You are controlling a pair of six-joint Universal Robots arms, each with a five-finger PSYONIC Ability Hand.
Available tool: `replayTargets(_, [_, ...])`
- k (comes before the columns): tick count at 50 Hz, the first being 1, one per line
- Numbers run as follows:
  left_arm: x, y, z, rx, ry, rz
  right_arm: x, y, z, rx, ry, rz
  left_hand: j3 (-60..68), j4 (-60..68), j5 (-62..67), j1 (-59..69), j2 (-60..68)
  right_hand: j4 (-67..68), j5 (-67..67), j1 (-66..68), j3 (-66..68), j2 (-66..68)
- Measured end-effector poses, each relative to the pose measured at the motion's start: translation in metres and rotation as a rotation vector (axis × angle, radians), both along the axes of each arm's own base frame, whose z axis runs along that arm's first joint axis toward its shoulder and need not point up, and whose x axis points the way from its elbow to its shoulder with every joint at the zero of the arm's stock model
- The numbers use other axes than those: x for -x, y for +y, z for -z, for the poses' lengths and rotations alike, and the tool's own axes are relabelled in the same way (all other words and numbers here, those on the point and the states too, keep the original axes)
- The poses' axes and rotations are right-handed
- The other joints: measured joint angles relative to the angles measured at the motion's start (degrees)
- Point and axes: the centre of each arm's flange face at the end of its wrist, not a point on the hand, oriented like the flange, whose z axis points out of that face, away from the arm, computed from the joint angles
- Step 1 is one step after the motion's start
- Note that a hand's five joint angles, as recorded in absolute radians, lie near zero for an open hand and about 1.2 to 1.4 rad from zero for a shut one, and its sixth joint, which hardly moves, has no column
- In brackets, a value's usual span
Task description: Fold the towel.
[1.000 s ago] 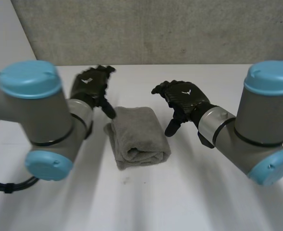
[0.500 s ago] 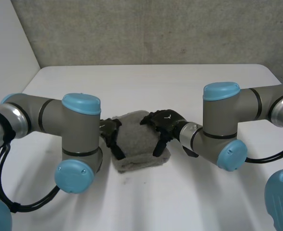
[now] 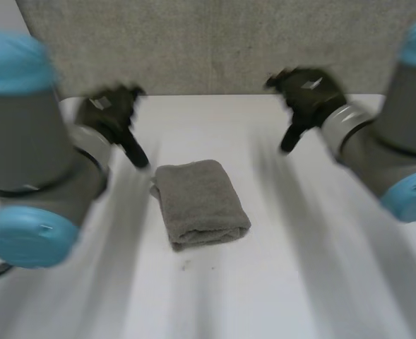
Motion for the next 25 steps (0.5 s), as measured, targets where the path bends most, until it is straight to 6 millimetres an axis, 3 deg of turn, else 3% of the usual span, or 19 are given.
replayTargets(1, [-0.012,0.002,-0.027,0.060,0.039,-0.022,0.015,-0.002,-0.019,0.030,-0.037,0.059,0.0,0.0,0.0,0.0,0.0,0.0,0.0,0.0,0.0,0.0])
replayTargets(2, [-0.019,0.003,-0.040,0.090,0.058,-0.035,0.021,-0.002,-0.026,0.041,-0.050,0.084,0.0,0.0,0.0,0.0,0.0,0.0,0.0,0.0,0.0,0.0])
replayTargets(3, [-0.019,0.003,-0.040,0.090,0.058,-0.035,0.021,-0.002,-0.026,0.041,-0.050,0.084,0.0,0.0,0.0,0.0,0.0,0.0,0.0,0.0,0.0,0.0])
replayTargets(4, [-0.029,0.006,-0.060,0.132,0.084,-0.051,0.032,-0.002,-0.038,0.061,-0.070,0.124,0.0,0.0,0.0,0.0,0.0,0.0,0.0,0.0,0.0,0.0])
replayTargets(5, [-0.029,0.006,-0.060,0.132,0.084,-0.051,0.032,-0.002,-0.038,0.061,-0.070,0.124,0.0,0.0,0.0,0.0,0.0,0.0,0.0,0.0,0.0,0.0])
replayTargets(7, [-0.046,0.015,-0.088,0.190,0.116,-0.078,0.051,0.001,-0.059,0.089,-0.094,0.197,0.0,0.0,0.0,0.2,0.0,0.0,0.0,0.0,0.0,0.0])
replayTargets(10, [-0.059,0.024,-0.104,0.198,0.120,-0.094,0.067,0.010,-0.074,0.099,-0.100,0.256,0.0,0.0,0.0,0.2,0.1,0.0,0.0,0.0,0.0,0.0])
replayTargets(25, [-0.067,0.034,-0.091,0.038,0.059,-0.031,0.079,0.045,-0.095,0.121,-0.107,0.265,0.0,0.0,0.0,0.0,0.0,0.0,0.0,0.0,0.0,0.0])
